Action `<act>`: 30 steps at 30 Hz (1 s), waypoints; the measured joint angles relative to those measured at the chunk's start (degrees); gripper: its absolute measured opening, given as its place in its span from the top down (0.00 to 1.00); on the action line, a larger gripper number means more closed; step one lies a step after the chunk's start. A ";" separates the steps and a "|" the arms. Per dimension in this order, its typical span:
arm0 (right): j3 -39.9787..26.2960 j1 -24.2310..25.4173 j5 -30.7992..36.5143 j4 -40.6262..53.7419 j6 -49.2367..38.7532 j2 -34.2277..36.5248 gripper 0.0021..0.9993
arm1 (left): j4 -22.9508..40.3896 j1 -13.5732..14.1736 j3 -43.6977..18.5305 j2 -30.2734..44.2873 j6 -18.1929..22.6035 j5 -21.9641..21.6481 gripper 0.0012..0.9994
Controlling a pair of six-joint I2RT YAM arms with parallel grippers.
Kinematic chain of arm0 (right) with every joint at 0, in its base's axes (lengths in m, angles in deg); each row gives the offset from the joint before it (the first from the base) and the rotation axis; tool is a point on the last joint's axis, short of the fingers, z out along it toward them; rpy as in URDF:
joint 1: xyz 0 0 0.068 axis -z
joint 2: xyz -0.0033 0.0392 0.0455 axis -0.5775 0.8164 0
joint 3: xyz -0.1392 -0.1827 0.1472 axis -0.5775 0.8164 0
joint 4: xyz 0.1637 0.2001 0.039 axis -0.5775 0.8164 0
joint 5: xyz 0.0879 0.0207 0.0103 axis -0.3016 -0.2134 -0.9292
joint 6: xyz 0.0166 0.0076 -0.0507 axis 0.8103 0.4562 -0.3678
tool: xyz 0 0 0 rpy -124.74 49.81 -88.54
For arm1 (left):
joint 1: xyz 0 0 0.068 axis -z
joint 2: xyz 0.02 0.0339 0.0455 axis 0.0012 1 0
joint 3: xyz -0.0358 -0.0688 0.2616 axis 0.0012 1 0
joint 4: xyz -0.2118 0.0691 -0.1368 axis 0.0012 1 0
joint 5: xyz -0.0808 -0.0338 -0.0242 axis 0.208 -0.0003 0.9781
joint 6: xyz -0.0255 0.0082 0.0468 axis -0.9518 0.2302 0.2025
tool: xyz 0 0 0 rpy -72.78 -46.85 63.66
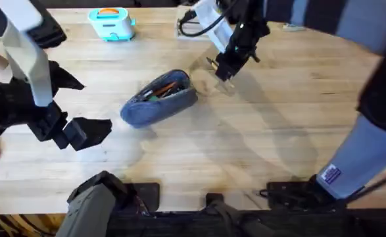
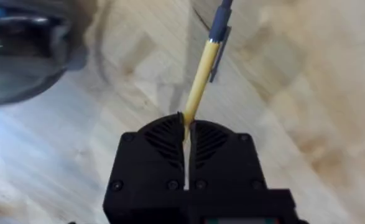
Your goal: Unzip the bag, pick up the pens from the table one at a time and place them inside, then zip the bag closed.
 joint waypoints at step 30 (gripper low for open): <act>-0.02 -8.52 -14.77 -0.37 -58.72 -12.37 0.97 | 0.02 0.00 0.00 0.00 0.00 0.00 0.01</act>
